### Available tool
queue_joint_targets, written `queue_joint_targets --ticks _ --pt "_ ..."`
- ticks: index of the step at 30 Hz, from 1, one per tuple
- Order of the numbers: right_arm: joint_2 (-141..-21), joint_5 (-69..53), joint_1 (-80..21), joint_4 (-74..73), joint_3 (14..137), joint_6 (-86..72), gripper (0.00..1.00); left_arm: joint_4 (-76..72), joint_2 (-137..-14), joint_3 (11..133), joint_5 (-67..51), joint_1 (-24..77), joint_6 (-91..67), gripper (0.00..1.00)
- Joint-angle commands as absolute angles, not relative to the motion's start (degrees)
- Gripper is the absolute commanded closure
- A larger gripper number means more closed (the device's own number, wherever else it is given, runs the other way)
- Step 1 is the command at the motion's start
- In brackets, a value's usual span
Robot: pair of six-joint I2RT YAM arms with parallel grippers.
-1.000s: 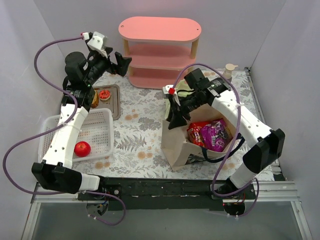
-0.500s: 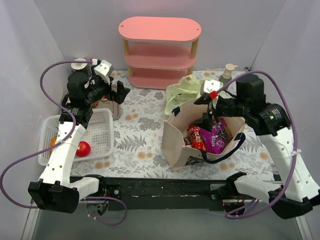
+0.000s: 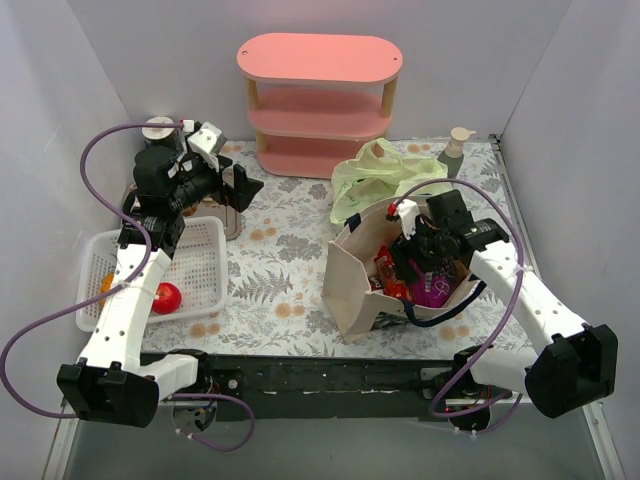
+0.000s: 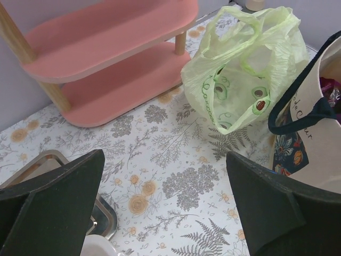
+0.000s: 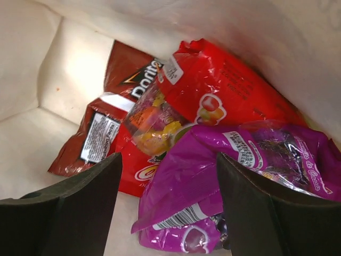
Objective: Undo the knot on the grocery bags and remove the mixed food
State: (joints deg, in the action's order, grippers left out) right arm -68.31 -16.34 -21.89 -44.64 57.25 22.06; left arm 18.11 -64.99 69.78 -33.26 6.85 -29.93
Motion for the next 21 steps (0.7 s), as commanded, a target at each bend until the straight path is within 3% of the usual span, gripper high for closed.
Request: queue_joint_targets --ticks 1,3,6,8,9,10,21 --pt "-66.6 -9.4 -21.7 -40.3 53.1 20.1 0.23 16.9 -65.6 70.6 -37.0 6.5 -31.5 0.02" --pt "-66.4 -9.4 -21.7 -40.6 50.8 20.7 0.24 16.2 -66.2 70.4 -37.4 6.5 -32.9 0.02" --pt "-66.9 -13.3 -21.5 -41.3 51.0 22.2 0.39 15.2 -66.4 70.2 -38.2 6.5 -33.3 0.02" --pt "-67.1 -14.9 -21.6 -42.1 51.6 23.6 0.56 14.9 -66.1 69.8 -38.1 6.5 -33.4 0.02" --pt "-67.1 -15.3 -21.5 -42.7 51.9 24.5 0.68 15.0 -66.0 69.7 -38.0 6.5 -33.2 0.02" --pt "-66.5 -15.9 -21.6 -43.0 52.4 25.2 0.98 15.0 -65.9 69.5 -37.8 6.5 -33.0 0.02" --pt "-63.2 -19.1 -21.5 -49.6 75.1 29.4 0.99 16.3 -66.5 69.3 -37.6 6.5 -31.7 0.02"
